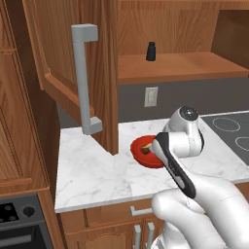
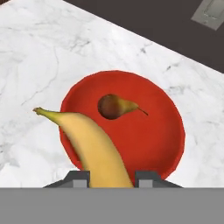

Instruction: Open the cabinet. Pick the pear and banana from the cabinet and place them into the bowl. Then close the cabinet.

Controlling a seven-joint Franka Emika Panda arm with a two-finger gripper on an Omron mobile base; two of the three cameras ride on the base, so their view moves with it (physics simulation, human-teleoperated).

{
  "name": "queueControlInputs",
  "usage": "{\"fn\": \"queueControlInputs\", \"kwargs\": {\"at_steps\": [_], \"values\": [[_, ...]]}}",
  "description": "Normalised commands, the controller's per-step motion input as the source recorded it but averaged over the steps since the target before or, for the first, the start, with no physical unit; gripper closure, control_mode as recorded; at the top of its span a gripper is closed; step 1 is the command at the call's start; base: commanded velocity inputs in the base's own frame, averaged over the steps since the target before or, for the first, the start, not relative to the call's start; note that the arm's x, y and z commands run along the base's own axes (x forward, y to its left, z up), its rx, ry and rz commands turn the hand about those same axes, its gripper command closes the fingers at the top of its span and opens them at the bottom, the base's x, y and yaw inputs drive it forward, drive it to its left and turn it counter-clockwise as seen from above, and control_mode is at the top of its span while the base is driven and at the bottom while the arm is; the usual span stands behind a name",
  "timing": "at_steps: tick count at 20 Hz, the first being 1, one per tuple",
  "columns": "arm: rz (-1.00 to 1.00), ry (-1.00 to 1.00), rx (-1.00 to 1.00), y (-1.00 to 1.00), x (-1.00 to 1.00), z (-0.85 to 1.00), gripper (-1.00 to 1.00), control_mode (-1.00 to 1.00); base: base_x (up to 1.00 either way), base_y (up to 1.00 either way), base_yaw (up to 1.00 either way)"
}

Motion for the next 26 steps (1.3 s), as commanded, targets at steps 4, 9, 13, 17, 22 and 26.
{"fn": "queueControlInputs", "kwargs": {"at_steps": [4,9,13,17,22,26], "values": [[0.00,0.00,0.00,-0.12,0.75,-0.25,1.00,-1.00,0.00,0.00,0.00],[0.00,0.00,0.00,-0.04,0.75,-0.20,-1.00,-1.00,0.00,0.00,0.00],[0.00,0.00,0.00,0.00,0.29,-0.08,-1.00,-1.00,0.00,0.00,0.00],[0.00,0.00,0.00,0.00,0.00,0.00,-1.00,-1.00,0.00,0.00,0.00],[0.00,0.00,0.00,0.00,0.00,0.02,-1.00,-1.00,0.00,0.00,0.00],[0.00,-0.06,0.02,0.00,-0.64,0.50,-1.00,-1.00,0.00,0.00,0.00]]}}
